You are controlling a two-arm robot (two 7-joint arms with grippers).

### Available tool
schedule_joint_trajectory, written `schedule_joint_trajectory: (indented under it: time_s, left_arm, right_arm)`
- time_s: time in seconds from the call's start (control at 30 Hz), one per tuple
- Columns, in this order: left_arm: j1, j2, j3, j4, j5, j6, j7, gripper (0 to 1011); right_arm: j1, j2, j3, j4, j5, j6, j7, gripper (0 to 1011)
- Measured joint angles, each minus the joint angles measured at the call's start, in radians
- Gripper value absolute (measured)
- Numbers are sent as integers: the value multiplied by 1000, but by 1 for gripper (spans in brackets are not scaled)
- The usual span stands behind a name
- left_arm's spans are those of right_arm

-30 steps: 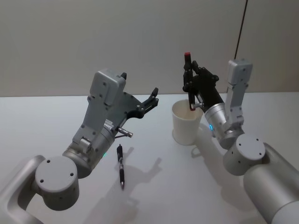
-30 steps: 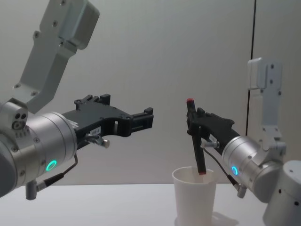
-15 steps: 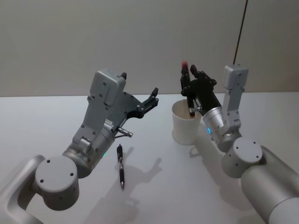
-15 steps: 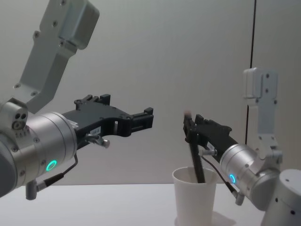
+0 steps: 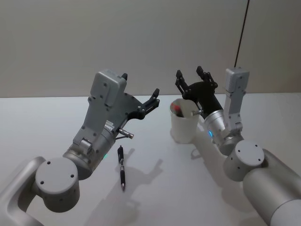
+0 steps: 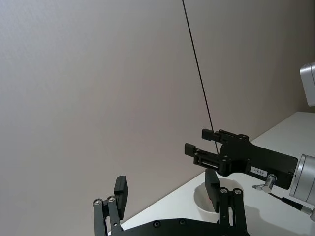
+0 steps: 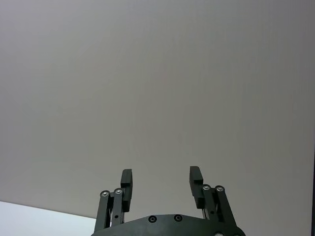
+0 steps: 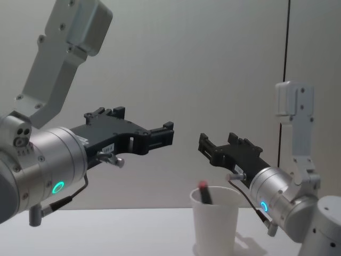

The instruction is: Place the pen into the pen holder.

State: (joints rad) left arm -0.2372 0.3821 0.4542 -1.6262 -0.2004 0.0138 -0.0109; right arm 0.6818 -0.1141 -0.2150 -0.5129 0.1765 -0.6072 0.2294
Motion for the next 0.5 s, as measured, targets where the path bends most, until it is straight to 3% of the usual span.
schedule_joint_trajectory:
  time_s: [0.1,0.37,0.5]
  left_arm:
    - [0,0,0,0,0,0,0,1000]
    - [0,0,0,0,0,0,0,1000]
    - [0,0,0,0,0,0,0,1000]
  right_arm:
    - [-3,1,1,-5,-1,1,1,779]
    - [-25,7,7,-53,-5,32,2,996]
    - [-41,14,12,-91,-6,67,1,1001]
